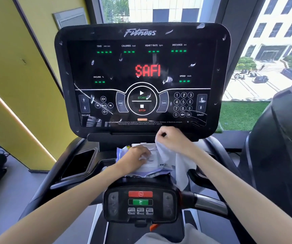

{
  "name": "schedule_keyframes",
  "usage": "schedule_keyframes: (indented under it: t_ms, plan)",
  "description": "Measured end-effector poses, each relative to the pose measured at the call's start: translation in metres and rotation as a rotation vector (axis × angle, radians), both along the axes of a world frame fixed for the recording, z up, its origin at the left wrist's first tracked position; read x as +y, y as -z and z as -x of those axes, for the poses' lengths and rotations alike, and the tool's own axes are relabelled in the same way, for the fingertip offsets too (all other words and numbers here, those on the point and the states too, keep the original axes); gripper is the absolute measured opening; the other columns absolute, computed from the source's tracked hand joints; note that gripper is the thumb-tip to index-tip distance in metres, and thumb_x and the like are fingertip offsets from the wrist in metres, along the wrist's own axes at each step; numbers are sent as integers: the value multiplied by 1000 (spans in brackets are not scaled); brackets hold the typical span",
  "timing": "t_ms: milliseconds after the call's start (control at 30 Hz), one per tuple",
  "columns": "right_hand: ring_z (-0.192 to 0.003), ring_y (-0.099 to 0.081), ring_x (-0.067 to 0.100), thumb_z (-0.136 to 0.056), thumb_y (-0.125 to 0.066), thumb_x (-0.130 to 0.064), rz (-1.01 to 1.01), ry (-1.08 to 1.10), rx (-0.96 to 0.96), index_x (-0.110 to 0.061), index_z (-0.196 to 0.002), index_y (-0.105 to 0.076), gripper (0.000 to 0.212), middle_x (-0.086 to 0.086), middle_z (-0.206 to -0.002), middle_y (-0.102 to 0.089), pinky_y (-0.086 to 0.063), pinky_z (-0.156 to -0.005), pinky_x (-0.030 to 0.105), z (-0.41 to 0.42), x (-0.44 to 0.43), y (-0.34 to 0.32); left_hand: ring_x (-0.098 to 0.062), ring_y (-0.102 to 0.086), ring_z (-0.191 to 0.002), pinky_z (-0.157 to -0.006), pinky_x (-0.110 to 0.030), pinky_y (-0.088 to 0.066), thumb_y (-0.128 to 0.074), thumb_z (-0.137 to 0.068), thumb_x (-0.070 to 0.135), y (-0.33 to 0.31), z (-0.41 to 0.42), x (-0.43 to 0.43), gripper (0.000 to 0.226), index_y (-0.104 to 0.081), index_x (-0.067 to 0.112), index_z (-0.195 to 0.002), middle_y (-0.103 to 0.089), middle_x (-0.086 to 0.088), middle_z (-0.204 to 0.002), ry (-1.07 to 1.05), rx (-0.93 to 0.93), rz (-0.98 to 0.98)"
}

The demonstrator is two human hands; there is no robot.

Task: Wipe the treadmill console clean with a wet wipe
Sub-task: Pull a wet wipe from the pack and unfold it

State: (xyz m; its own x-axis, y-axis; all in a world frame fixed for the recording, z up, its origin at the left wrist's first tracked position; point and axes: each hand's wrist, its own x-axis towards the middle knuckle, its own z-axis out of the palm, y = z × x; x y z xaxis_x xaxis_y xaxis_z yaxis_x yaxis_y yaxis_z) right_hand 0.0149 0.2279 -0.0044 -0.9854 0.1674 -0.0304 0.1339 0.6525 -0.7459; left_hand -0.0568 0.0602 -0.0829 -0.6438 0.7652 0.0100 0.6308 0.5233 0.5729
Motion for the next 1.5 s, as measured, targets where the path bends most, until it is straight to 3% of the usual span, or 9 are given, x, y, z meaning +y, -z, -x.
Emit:
schedule_keyframes:
  t_ms: [167,333,500,733,833,1033,1233,1367,1500]
  plan:
    - [-56,-55,4,-86,-56,-22,14,22,-24,-10,-82,-66,16,-7,-72,-65,-42,-54,15,-6,0,19,-20,-61,-95,-83,-23,-44,-47,-82,-7,-2,-2,7,29,-67,7,-98,-69,-3,-100,88,-24,-5]
    - [-41,-45,0,-85,-63,-24,-36,33,-15,-9,-77,-68,17,-15,-51,-52,-32,-44,10,-8,5,23,-15,-53,-91,-75,-22,-46,-41,-66,-8,-10,4,-21,42,-66,5,-98,-61,-5,-103,124,435,-211]
    - [-41,-46,0,-85,-59,-14,44,138,134,-11,-68,-62,18,-10,-45,-51,-36,-49,10,-8,3,26,-23,-63,-80,-60,-30,-55,-52,-61,-3,7,9,-33,43,-71,13,-97,-65,-5,-90,327,486,63]
    - [-46,-45,-6,-88,-56,-19,183,152,108,-12,-71,-59,18,-13,-57,-50,-33,-48,9,-4,0,19,-27,-55,-100,-79,-34,-46,-56,-81,1,10,15,-24,43,-59,14,-121,-55,-8,-109,484,478,321]
    - [-47,-44,-5,-88,-55,-20,218,118,100,-12,-73,-60,18,-14,-59,-52,-31,-51,12,-1,-6,11,-17,-52,-106,-90,-32,-41,-51,-86,5,-12,11,-13,39,-61,18,-121,-58,-1,-115,362,169,319]
    - [-45,-41,-7,-93,-53,-21,397,53,170,-9,-82,-61,19,-14,-56,-46,-32,-50,9,3,-7,-30,-21,-60,-108,-93,-32,-49,-65,-85,15,-56,-4,-5,39,-55,10,-121,-63,-10,-117,51,-804,-481]
    - [-58,-44,7,-71,-79,-28,212,-10,179,-6,-82,-60,31,-3,-63,-51,-34,-55,23,11,3,-46,-18,-63,-71,-62,-26,-50,-60,-85,11,-92,9,1,15,-61,5,-99,-67,-7,-83,-144,-926,-768]
    - [-47,-32,8,-78,-60,-10,194,114,180,0,-59,-50,24,-3,-49,-39,-24,-49,24,16,9,-45,-17,-57,-69,-57,-24,-45,-54,-88,7,-108,24,-2,9,-55,13,-82,-60,-7,-80,-221,-813,-698]
    - [-61,-41,24,-75,-59,-36,780,266,136,-9,-80,-63,28,12,-65,-46,-26,-56,31,15,13,-53,-19,-66,-90,-78,-31,-51,-40,-99,24,-134,25,1,30,-65,8,-107,-69,-8,-101,-266,-923,-787]
